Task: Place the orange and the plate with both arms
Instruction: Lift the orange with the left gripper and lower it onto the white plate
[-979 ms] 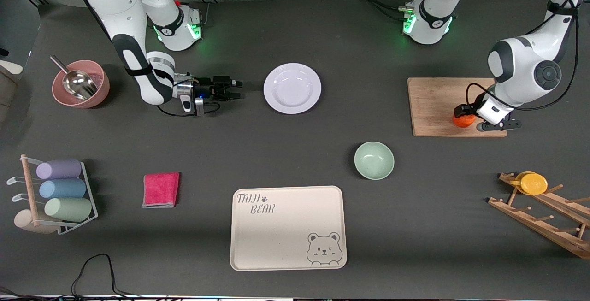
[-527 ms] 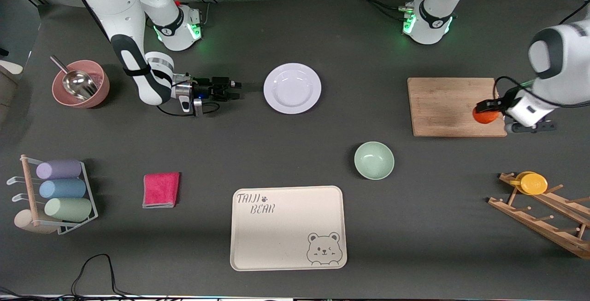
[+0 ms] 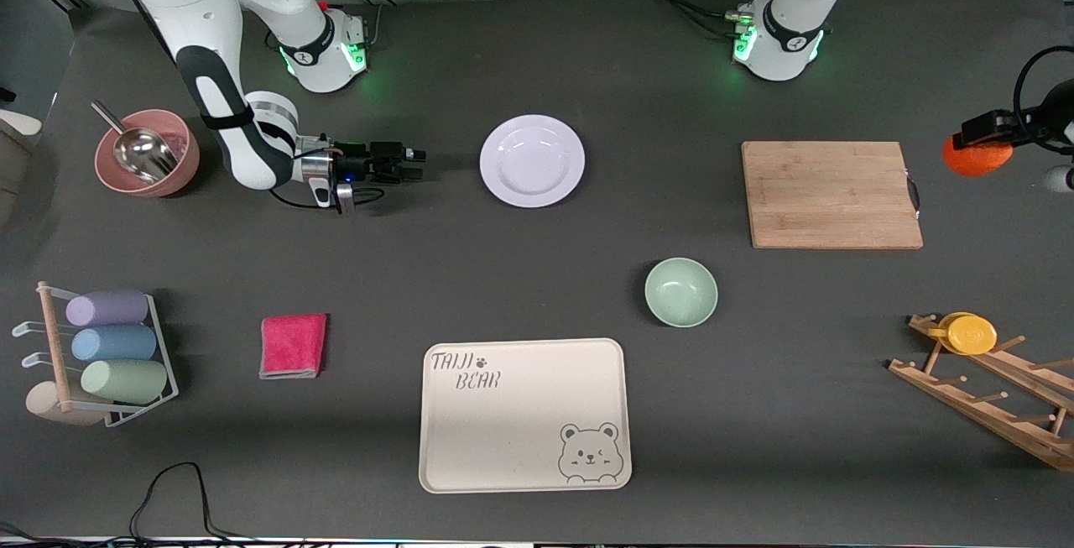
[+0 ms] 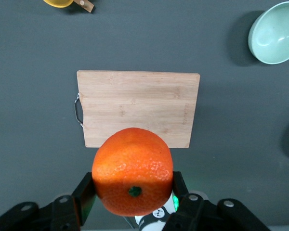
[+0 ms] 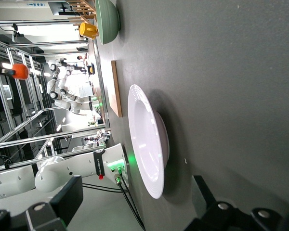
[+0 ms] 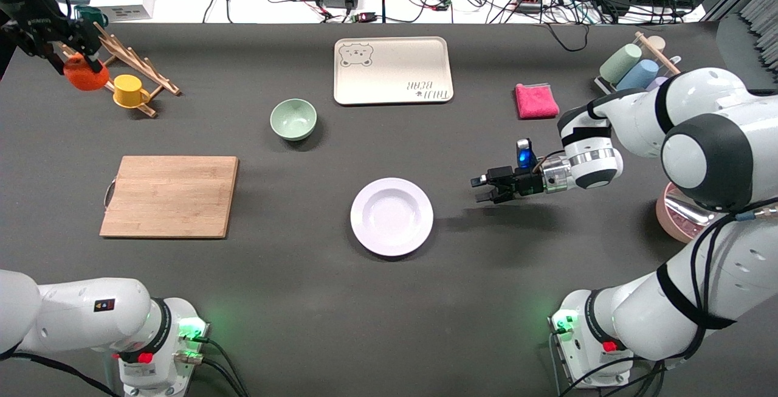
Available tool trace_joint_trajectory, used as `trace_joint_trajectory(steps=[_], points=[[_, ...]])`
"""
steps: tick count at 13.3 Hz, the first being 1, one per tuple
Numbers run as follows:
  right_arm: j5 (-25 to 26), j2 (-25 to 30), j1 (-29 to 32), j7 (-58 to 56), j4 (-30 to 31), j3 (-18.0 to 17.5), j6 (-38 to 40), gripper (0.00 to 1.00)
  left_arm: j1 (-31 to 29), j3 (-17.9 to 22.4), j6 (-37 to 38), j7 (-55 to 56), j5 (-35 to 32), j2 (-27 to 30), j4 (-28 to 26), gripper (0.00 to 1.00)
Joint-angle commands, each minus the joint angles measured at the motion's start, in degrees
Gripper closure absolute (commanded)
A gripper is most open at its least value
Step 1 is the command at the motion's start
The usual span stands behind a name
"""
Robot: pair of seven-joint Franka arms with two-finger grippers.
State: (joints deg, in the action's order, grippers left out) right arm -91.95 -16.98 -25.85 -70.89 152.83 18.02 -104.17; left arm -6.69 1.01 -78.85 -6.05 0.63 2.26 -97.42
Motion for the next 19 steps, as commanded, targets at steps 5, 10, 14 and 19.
trace_joint_trajectory(steps=[5, 10, 14, 19], points=[[0.98, -2.27, 0.01, -4.25, -0.16, 0.17, 0.2, 0.0, 5.02, -13.99, -0.85, 25.94, 3.22, -2.6, 3.38, 1.0], [0.63, -4.29, 0.18, -7.86, -0.78, 0.09, 0.28, 0.0, 14.66, -21.4, -13.84, 49.69, 5.61, -9.45, 3.29, 1.0], [0.63, -4.47, 0.27, -7.95, -0.78, 0.09, 0.2, 0.0, 24.95, -21.4, -23.87, 63.5, 3.16, -17.01, 2.68, 1.0], [0.63, -4.38, 0.36, -8.3, -0.78, 0.09, 0.28, 0.0, 32.35, -21.4, -34.15, 72.82, 0.16, -24.22, -1.35, 1.0]])
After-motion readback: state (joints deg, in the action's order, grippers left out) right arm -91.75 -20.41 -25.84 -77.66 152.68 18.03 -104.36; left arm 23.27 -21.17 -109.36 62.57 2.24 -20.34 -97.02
